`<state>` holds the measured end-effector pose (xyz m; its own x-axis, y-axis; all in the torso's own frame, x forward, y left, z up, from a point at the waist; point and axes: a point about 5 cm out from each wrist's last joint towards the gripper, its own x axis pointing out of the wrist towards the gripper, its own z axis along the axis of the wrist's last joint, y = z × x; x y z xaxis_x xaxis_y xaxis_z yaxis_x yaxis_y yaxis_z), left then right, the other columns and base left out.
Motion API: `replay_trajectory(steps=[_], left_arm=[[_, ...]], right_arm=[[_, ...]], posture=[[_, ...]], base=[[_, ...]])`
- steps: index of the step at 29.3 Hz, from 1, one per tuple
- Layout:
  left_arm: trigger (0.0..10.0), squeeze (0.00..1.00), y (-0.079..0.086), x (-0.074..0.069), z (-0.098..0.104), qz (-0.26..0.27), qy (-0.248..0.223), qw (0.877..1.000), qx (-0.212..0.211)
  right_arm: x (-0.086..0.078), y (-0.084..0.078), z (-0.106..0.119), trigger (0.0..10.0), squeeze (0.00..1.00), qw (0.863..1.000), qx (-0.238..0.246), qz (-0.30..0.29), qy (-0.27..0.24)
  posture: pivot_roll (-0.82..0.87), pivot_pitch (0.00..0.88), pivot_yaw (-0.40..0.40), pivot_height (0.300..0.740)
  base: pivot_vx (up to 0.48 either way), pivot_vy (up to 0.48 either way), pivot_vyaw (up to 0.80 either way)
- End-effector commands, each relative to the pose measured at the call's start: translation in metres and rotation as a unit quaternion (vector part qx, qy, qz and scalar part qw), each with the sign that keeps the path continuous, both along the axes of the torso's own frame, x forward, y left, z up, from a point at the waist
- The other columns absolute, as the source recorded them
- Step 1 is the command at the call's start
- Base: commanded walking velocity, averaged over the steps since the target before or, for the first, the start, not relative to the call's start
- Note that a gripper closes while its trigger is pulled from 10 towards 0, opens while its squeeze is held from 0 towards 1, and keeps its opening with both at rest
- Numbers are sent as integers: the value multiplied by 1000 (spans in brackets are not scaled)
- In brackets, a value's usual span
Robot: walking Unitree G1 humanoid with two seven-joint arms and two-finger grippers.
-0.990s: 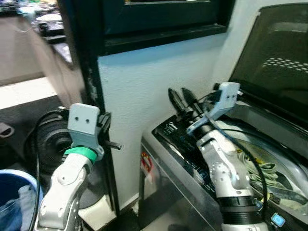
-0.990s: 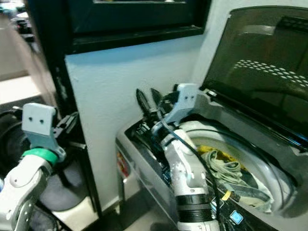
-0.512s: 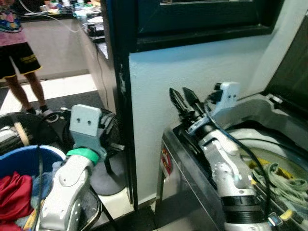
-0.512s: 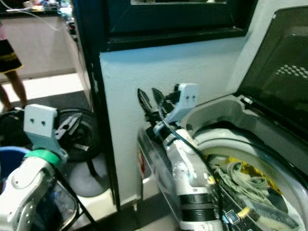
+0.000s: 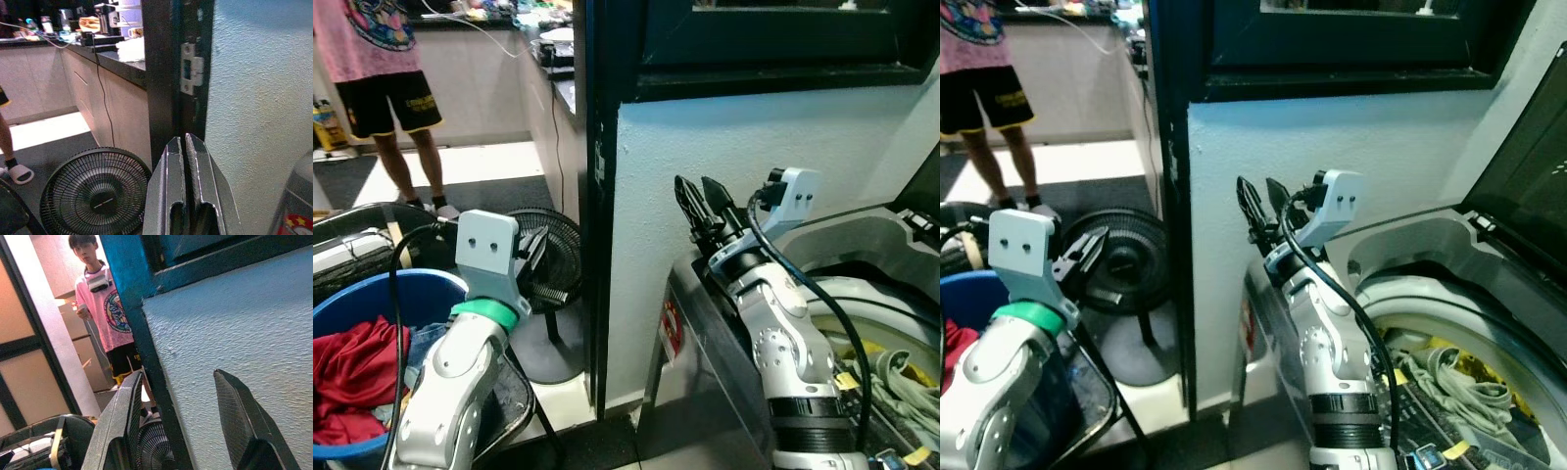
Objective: Clothes washing
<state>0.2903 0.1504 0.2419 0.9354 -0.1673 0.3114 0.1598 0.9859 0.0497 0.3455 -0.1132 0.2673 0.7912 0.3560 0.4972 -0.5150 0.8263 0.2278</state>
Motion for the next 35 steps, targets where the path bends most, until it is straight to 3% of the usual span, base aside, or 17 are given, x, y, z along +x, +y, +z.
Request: replay_trajectory(steps=[1,8,22,35], left_arm=[[10000,0,2,0,-1,4,2,1000,-1],[10000,0,2,-1,-1,4,1,1000,-1],[10000,0,7,2,-6,26,7,1000,9],[10000,0,8,4,-12,28,20,999,8]], right_arm=[[0,4,0,10000,0,1000,8,8,0],[1,4,0,10000,0,1000,8,9,0],[2,7,2,10000,0,1000,-15,10,-8],[0,13,1,10000,0,999,-40,14,-15]], posture=[[44,0,10,740],[44,0,6,740],[44,0,-1,740],[33,0,3,740]], base=[[0,480,0],[0,480,0],[0,0,0],[0,0,800]])
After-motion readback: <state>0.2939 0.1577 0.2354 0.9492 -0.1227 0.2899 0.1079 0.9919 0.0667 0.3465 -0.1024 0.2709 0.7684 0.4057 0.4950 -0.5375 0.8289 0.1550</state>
